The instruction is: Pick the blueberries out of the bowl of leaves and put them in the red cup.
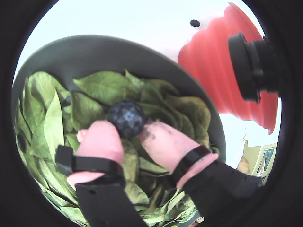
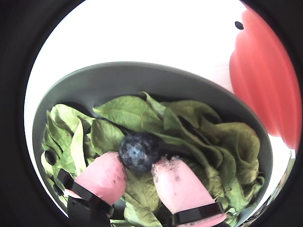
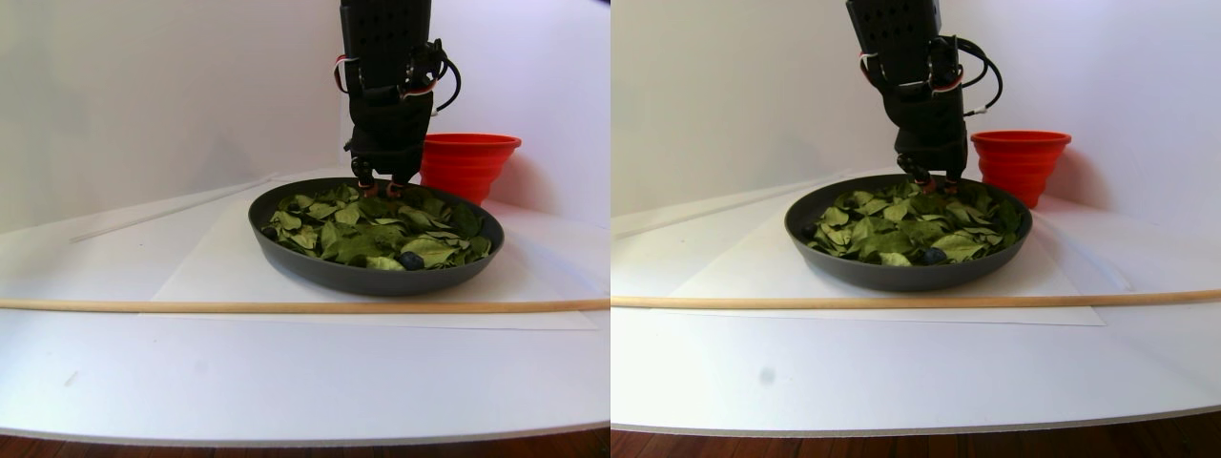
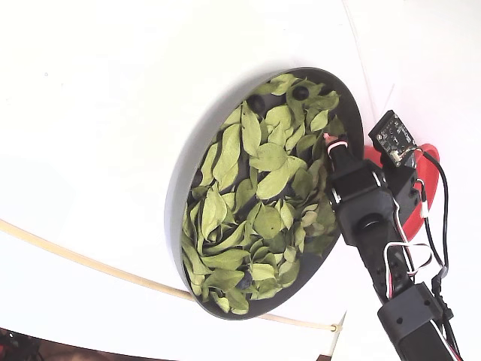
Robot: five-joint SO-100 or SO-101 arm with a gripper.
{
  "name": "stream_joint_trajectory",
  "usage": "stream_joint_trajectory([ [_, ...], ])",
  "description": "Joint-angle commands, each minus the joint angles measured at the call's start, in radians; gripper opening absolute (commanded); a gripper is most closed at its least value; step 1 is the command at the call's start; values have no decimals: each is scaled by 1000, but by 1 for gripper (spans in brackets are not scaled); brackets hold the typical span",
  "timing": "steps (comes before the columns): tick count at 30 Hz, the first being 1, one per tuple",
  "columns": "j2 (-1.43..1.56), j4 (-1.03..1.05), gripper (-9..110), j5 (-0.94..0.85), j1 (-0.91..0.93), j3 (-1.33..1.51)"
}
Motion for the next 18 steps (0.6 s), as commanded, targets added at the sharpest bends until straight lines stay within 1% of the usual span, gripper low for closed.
stream_joint_trajectory([
  [1, 166, -12, 10, -15, 18, 0],
  [18, 287, 29, 10, -35, 15, 103],
])
